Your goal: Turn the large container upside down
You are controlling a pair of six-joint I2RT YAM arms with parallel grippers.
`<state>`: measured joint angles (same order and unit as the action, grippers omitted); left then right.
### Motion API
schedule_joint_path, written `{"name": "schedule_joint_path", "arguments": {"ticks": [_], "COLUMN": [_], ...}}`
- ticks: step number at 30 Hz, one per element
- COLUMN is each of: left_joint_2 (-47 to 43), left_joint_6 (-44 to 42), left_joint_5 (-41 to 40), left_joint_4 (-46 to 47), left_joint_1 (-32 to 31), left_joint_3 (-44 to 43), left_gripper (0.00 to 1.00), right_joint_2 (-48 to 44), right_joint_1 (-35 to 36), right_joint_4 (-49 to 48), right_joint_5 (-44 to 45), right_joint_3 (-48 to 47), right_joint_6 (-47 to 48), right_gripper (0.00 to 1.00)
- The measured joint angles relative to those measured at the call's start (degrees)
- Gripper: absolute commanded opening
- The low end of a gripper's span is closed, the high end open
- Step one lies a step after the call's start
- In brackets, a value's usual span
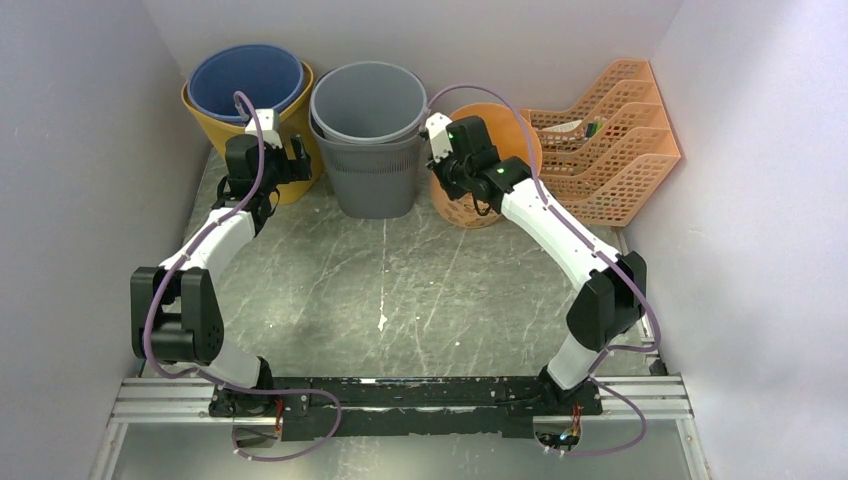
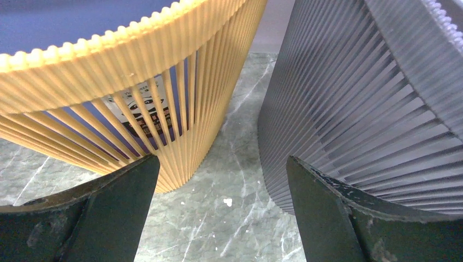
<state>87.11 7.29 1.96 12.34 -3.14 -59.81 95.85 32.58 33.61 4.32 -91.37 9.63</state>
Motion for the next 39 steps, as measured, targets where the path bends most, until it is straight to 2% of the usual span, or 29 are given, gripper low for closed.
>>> {"name": "schedule_joint_path", "arguments": {"ticks": [11,19,27,33,39], "left_joint_2": [-0.81,-3.15,-4.46,-4.55,-4.68], "left_joint_6": [-1.09,-2.05,-2.12,-1.9,-1.14], "left_joint_5": [-0.44,-1.77,-2.36,-2.34,-2.29], "left_joint_4": [-0.15,-0.17,-0.2,-0.39,-0.9], "left_joint_1": [0.0,0.0,0.0,0.0,0.0], "left_joint_3": [-0.02,-0.04,-0.02,-0.02,-0.02], "left_gripper": [1.0,1.0,0.99,0.98,0.97], "right_joint_2": [3.08,-1.64,-9.53,-16.46,-19.63], "right_joint_1": [-0.44,-0.66,-0.35,-0.59,-0.66], "right_joint_4": [13.09,18.23,9.05,-9.73,-25.77], "right_joint_5": [-10.73,-26.53,-43.78,-50.9,-54.8], "right_joint_3": [-10.58,-13.68,-0.2,15.82,26.71], "right_joint_6": [-4.2,-10.75,-18.73,-27.87,-34.64], "right_gripper": [0.0,0.0,0.0,0.0,0.0]}}
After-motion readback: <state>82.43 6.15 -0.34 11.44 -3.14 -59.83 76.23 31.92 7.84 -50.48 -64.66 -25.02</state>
